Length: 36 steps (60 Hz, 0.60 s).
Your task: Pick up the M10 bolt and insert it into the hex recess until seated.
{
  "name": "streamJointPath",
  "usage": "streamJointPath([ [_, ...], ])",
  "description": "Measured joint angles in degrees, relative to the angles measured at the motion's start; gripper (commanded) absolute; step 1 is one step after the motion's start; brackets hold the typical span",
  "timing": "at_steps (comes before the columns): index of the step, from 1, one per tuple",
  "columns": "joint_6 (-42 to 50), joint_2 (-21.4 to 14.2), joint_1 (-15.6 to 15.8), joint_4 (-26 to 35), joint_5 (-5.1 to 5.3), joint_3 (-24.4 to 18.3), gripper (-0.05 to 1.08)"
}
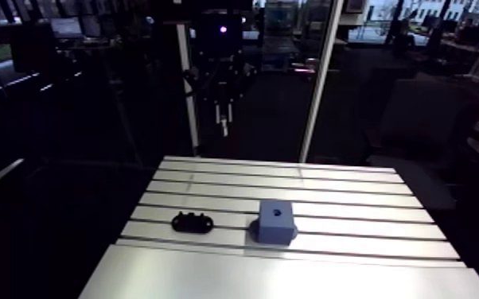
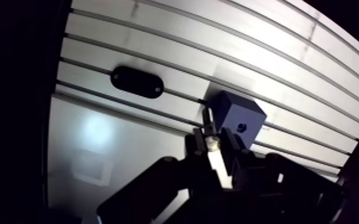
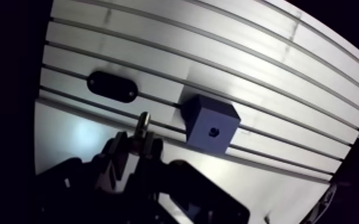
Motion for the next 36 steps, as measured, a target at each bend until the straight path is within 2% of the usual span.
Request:
streamJointPath([
  [6,-2.93,0.31,-1.75,2.59,-0.57,-1.57,1.08],
  [23,-13.05,2.70,-6.29,11.21,-3.86,-5.81,1.08],
  [36,-15.37,4.25,-7.15,14.83,-4.83,-6.41,1.08],
])
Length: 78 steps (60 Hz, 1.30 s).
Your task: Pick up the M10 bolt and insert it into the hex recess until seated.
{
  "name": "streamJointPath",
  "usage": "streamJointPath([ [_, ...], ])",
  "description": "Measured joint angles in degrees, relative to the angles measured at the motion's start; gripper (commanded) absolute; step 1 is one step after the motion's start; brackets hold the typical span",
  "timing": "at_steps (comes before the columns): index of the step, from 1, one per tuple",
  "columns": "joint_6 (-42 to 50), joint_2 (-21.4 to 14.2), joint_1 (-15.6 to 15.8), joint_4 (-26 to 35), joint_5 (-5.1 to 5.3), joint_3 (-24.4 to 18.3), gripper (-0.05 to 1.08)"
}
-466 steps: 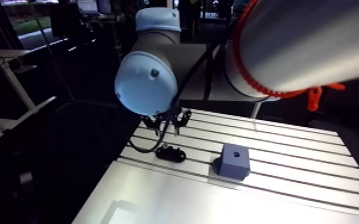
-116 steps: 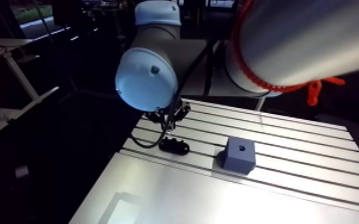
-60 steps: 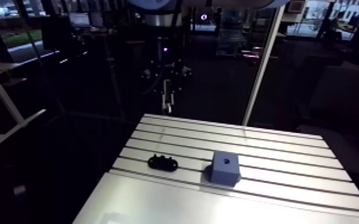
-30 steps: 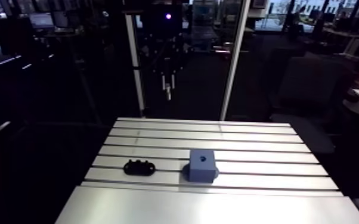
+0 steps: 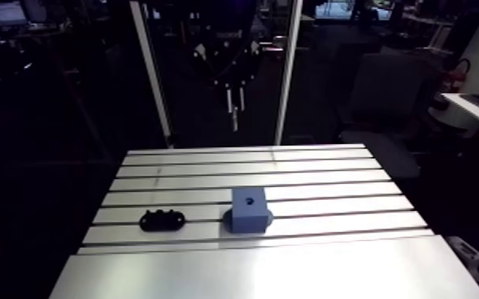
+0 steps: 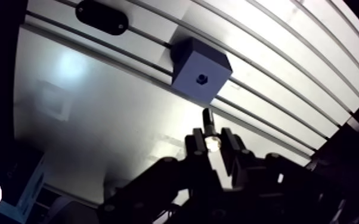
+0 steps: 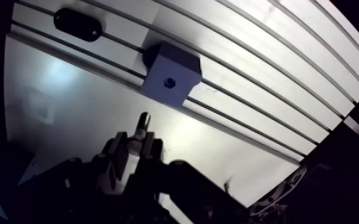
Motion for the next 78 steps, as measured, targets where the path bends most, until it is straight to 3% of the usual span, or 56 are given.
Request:
streamJointPath([
  [18,-1.71,0.07,0.41,1.00,-1.26,1.04,1.08],
  [33,-2.16,-1.53,1.88,-4.45,-2.08,5.79,1.08],
  [50,-3.27,-3.64,2.24,-8.22,-2.26,9.58,1.08],
  [78,-7.29,-5.13,-0.66,-14.50,-2.43,13.37,1.08],
])
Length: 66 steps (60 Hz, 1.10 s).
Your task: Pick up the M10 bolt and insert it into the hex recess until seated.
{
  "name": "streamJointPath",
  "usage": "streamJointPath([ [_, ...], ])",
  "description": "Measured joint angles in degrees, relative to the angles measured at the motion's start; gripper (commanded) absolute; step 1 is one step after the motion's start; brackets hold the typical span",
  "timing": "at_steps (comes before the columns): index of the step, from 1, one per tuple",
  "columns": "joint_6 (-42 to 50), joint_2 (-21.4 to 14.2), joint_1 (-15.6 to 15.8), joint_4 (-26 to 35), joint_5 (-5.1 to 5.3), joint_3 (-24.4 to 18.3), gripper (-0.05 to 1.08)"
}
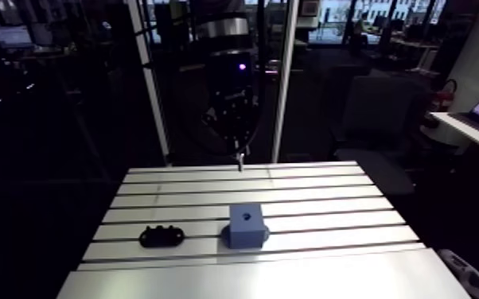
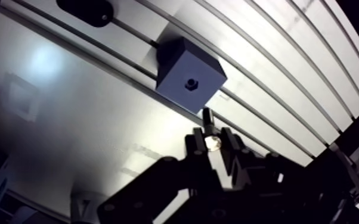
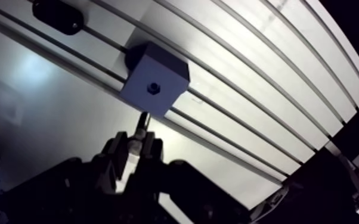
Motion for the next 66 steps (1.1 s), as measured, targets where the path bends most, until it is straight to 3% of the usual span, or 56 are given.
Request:
streamJointPath([
  [66,-0.55,0.99,-2.59,-2.97,0.28,4.08,1.08],
])
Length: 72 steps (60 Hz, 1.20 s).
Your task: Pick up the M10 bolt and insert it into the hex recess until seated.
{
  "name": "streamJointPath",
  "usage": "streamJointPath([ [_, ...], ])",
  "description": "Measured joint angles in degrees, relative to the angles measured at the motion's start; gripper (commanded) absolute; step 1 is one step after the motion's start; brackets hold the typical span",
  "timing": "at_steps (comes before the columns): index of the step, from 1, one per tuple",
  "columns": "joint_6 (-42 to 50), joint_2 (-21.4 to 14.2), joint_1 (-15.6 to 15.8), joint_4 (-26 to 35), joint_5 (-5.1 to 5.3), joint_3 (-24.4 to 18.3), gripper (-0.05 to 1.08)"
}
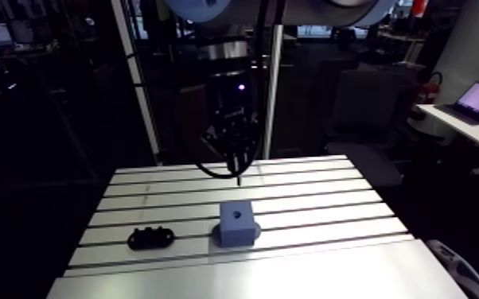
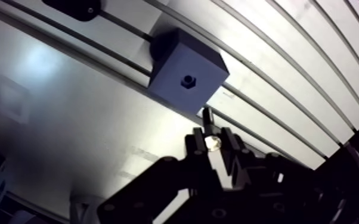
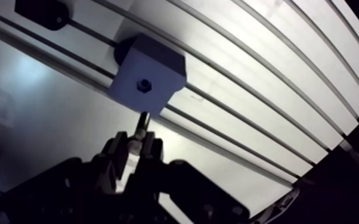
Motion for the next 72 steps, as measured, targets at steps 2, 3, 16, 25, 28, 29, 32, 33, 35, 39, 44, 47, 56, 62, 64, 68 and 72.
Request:
streamJointPath([
  [2,0.01,0.01,0.00,-0.06,0.01,0.16,1.08],
  [3,0.01,0.01,0.00,-0.10,0.02,0.25,1.08],
  [16,0.10,0.02,-0.01,-1.20,0.27,1.41,1.08],
  [25,0.13,0.08,-0.01,-1.90,0.67,1.95,1.08],
  [28,0.14,0.11,-0.02,-2.03,0.82,2.09,1.08],
  [29,0.14,0.12,-0.03,-2.07,0.88,2.14,1.08],
  [32,0.15,0.15,-0.03,-2.18,1.01,2.25,1.08],
  [33,0.16,0.16,-0.03,-2.21,1.05,2.28,1.08],
  [35,0.16,0.20,-0.04,-2.28,1.11,2.34,1.08],
  [39,0.15,0.33,-0.05,-2.38,1.24,2.43,1.08],
  [44,0.14,0.53,-0.09,-2.47,1.32,2.50,1.08],
  [47,0.14,0.63,-0.11,-2.52,1.36,2.54,1.08],
  [56,0.16,1.06,-0.20,-2.68,1.39,2.66,1.08],
  [62,0.19,1.30,-0.41,-2.75,1.39,2.87,1.08],
  [64,0.20,1.38,-0.48,-2.79,1.39,2.95,1.08],
  [68,0.22,1.57,-0.62,-3.03,1.39,3.13,1.08],
  [72,0.21,1.76,-0.71,-3.46,1.41,3.32,1.08],
])
